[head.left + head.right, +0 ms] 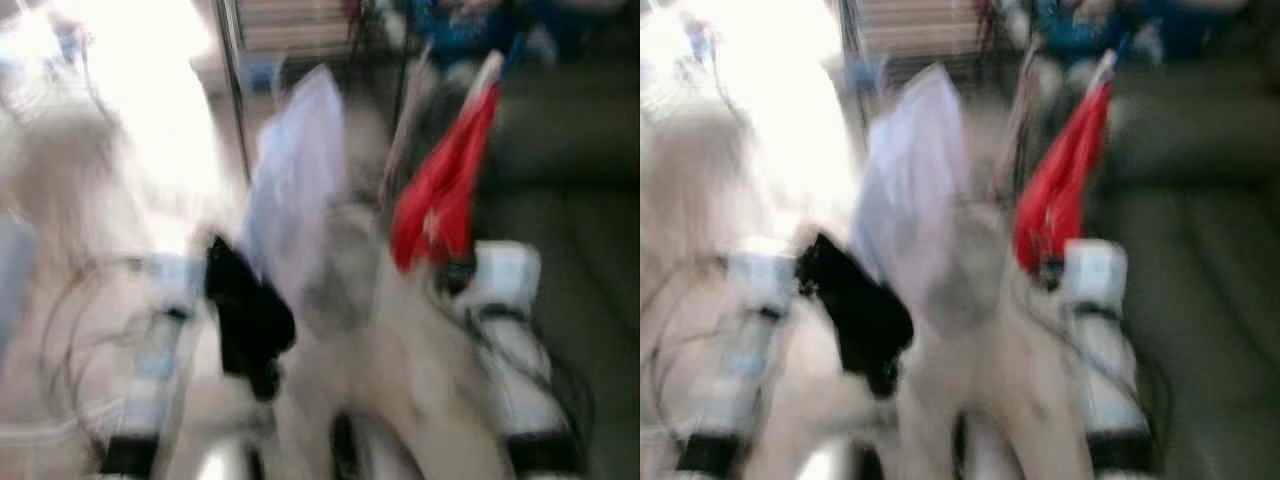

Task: Hang hanger

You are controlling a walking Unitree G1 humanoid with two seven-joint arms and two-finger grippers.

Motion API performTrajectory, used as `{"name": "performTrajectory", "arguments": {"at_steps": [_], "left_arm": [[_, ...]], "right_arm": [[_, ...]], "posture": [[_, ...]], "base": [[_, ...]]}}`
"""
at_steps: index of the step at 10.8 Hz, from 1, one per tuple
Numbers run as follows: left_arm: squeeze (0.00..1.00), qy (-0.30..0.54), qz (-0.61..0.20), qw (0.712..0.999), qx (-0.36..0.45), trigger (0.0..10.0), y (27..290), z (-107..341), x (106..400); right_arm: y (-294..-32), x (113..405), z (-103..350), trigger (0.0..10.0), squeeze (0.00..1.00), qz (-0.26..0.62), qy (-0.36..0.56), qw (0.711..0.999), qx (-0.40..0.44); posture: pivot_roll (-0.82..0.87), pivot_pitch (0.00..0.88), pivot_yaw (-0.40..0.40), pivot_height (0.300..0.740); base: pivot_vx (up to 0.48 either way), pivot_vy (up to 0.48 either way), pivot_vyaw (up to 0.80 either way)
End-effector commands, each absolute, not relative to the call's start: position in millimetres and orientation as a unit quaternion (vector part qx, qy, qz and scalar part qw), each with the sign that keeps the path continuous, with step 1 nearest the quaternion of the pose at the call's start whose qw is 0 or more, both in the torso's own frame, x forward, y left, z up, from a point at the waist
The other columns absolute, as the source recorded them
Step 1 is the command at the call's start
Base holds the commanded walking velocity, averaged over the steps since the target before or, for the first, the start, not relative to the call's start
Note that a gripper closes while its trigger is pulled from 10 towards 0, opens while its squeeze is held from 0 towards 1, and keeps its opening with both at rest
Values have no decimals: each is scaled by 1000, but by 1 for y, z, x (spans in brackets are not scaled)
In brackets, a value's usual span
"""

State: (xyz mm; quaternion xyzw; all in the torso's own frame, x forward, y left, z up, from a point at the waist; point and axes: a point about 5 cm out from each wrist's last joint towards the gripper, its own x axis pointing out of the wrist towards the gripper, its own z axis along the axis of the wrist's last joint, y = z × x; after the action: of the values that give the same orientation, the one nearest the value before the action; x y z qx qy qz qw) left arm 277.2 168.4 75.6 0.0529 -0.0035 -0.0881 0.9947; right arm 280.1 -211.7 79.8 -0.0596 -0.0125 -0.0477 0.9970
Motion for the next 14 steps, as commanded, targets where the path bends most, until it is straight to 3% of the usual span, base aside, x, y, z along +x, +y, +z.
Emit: {"name": "performTrajectory", "arguments": {"at_steps": [1, 9, 14], "left_arm": [[0, -17, -75, 995, 68, 10000, 180, 83, 278], [0, -15, -79, 995, 65, 10000, 174, 81, 278], [0, -16, -87, 994, 67, 10000, 170, 80, 276]], "right_arm": [[-205, 281, 82, 10000, 0, -38, -20, 998, -55], [-205, 291, 88, 10000, 0, -37, -35, 996, -79], [-205, 301, 90, 10000, 0, -43, -28, 992, -117]], "posture": [[-2, 152, -42, 740], [5, 145, -47, 740], [5, 152, -51, 740]], "base": [[431, 0, 0], [382, 261, 0], [0, 55, 0]]}}
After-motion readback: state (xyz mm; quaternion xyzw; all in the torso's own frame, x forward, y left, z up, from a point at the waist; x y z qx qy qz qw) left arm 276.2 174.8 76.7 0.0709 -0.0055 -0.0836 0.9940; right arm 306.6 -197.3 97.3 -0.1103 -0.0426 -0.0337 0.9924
